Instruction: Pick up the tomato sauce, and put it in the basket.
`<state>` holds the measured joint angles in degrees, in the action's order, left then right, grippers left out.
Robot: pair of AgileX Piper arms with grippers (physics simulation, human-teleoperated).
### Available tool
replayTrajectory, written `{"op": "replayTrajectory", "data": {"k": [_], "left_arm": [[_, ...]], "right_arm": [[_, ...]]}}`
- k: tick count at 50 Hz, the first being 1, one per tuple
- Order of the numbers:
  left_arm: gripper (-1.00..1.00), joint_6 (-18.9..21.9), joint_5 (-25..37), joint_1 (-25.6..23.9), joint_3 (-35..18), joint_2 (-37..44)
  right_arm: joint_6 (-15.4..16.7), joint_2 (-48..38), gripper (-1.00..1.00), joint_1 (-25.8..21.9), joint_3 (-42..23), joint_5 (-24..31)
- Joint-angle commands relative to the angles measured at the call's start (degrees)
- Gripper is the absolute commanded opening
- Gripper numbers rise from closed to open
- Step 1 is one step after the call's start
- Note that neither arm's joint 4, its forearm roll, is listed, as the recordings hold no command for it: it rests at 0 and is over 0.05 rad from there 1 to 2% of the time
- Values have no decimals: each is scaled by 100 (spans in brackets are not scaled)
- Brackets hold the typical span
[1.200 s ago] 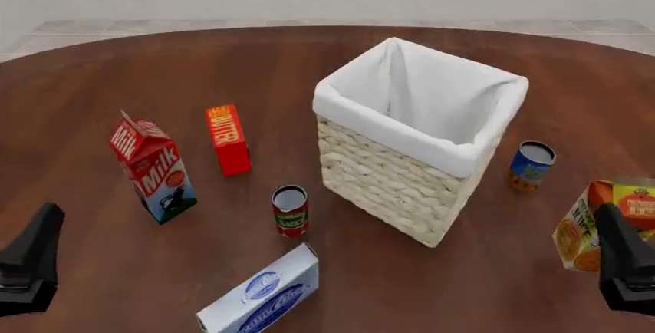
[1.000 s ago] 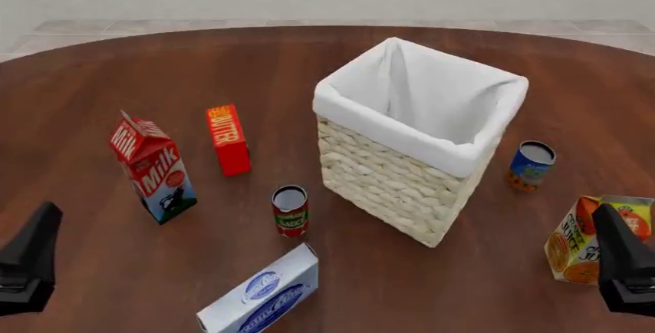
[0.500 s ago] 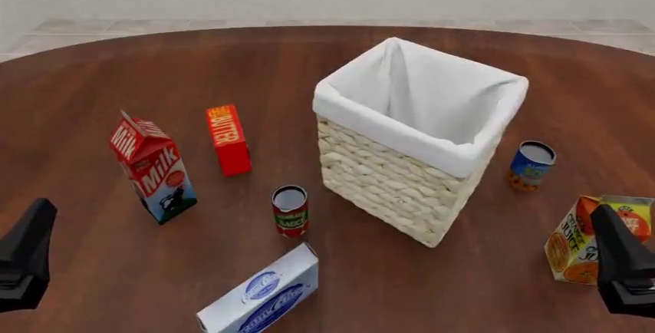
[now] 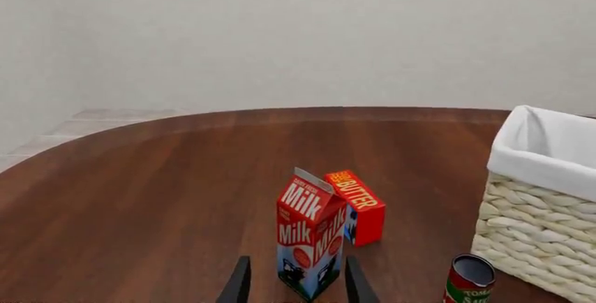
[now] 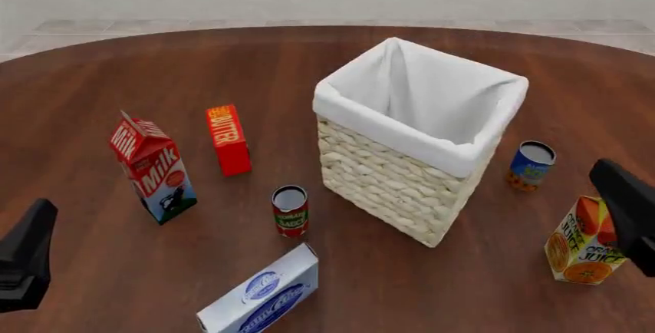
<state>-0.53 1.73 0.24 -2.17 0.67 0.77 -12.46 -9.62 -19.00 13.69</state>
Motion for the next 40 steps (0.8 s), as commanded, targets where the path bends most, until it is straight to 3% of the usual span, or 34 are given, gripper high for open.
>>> {"op": "replayTrajectory", "data": {"k": [1, 13, 40], "left_arm": [[100, 18, -57, -15, 82, -27], [100, 15, -37, -16, 76, -32], [100, 15, -59, -17, 80, -11]], "right_arm": [[-102, -669, 100, -563, -1059, 899], [-263, -1594, 100, -1211, -1996, 1432], [-499, -3206, 100, -2141, -2711, 1346]]}}
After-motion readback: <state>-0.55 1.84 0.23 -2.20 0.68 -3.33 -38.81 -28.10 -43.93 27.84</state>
